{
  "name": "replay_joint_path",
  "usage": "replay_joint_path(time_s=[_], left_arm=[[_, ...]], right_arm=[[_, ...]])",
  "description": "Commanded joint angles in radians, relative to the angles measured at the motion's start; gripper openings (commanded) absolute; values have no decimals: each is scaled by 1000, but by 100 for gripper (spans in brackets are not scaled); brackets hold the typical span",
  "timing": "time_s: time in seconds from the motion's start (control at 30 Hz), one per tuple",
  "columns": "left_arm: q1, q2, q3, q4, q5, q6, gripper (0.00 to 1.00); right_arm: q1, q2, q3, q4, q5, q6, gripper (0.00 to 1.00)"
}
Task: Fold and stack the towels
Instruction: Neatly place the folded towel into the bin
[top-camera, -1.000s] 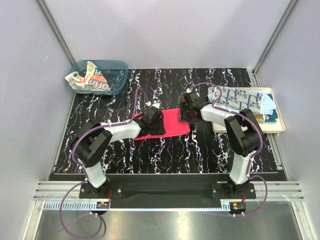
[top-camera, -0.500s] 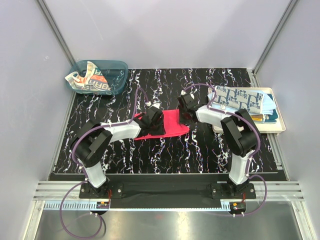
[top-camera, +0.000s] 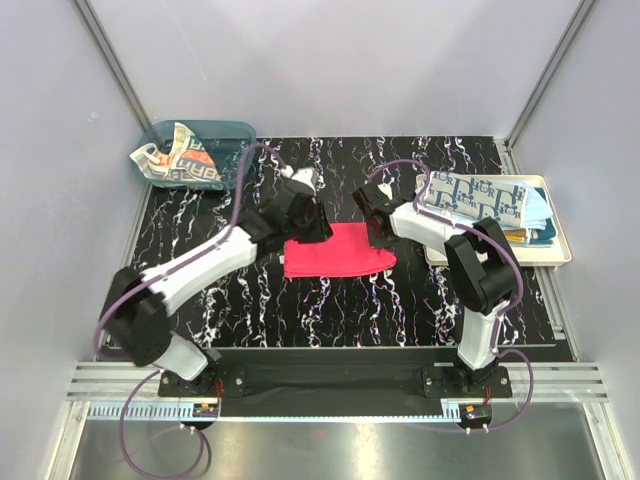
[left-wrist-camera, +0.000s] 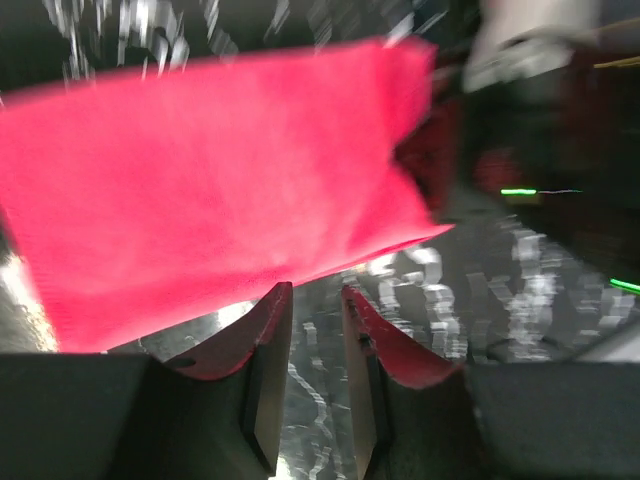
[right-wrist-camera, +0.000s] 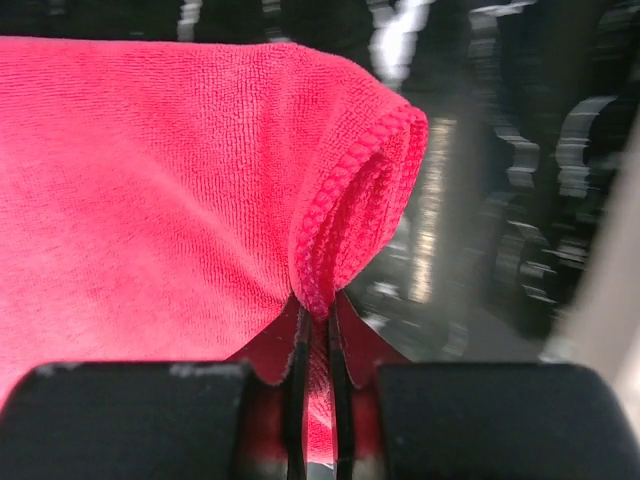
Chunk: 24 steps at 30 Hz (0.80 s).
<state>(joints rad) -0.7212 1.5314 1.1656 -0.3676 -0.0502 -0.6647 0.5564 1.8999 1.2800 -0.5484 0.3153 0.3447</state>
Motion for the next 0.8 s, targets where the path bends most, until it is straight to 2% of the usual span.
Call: replay_joint_path(time_s=[0.0, 0.33, 0.47, 0.77], left_arm=[[20, -132, 74, -111, -16, 65, 32], [63, -338, -15, -197, -7, 189, 34], [74, -370, -50, -198, -28, 226, 34], [82, -375, -55, -189, 44, 237, 34]], right_arm=[[5, -82, 105, -166, 178, -100, 0], [-12, -120, 361, -357, 389, -248, 0], [-35, -128, 459, -380, 424, -314, 0], [-64, -52, 780, -518, 472, -403, 0]])
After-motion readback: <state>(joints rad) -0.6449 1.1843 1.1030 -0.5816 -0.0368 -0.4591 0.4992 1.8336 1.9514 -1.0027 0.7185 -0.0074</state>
